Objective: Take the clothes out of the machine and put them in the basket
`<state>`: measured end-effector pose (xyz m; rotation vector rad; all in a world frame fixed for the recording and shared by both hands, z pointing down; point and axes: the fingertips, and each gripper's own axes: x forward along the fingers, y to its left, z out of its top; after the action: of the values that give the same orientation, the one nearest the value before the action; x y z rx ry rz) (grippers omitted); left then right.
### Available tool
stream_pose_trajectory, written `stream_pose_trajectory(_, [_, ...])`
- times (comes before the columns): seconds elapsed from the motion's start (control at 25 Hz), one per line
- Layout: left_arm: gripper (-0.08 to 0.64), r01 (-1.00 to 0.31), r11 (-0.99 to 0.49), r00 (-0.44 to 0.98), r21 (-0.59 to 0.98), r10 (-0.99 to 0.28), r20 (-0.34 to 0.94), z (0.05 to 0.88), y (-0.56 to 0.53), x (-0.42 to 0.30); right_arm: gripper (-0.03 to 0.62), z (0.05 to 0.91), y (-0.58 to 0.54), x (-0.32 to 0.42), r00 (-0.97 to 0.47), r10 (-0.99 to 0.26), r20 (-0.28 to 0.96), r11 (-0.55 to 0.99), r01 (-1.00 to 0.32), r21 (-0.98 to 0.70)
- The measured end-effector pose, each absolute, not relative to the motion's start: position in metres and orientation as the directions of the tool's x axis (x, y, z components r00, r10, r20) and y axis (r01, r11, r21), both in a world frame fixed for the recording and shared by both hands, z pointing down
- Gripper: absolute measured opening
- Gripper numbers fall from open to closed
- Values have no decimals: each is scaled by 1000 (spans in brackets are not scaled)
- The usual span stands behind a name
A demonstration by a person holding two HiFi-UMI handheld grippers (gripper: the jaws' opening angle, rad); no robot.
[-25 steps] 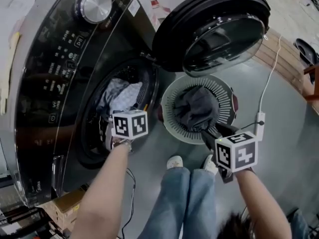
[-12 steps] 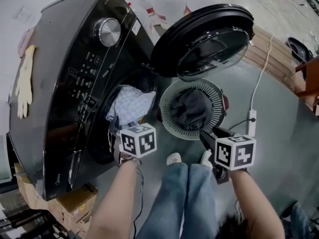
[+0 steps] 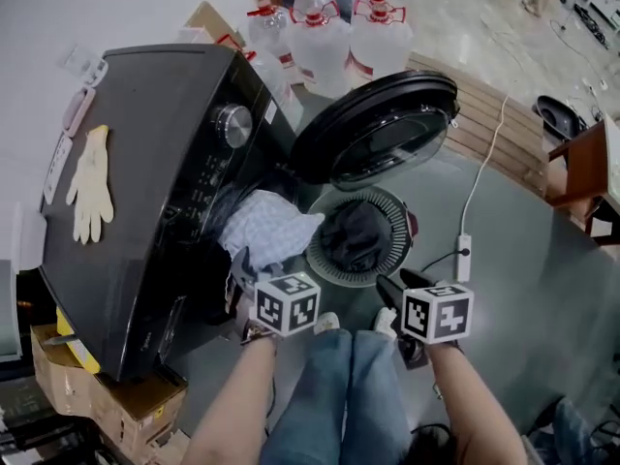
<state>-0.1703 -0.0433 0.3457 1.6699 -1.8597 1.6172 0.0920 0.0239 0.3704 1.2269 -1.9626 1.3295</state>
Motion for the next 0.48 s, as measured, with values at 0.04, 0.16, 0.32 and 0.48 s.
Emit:
stream_pose_trajectory(0.04, [86, -786, -216, -352, -579, -613, 707, 338, -43, -166, 213, 361, 24, 93, -490, -417, 765, 135, -866, -481])
stream_pose_trajectory(0.16, [86, -795, -228, -325, -562, -621, 713, 317, -43, -156, 213, 331, 21, 92, -497, -430, 754, 158, -864, -479])
stream_pose_trajectory(0.32, [86, -820, -251, -278, -514, -611, 741, 297, -42, -141, 213, 299, 17, 97, -491, -443, 750, 180, -868, -463])
stream_pose_trajectory(0.48, [86, -822, -313, -210, -476, -610, 764, 282, -38, -118, 213, 276, 17, 101, -486, -446, 751, 192, -872, -450])
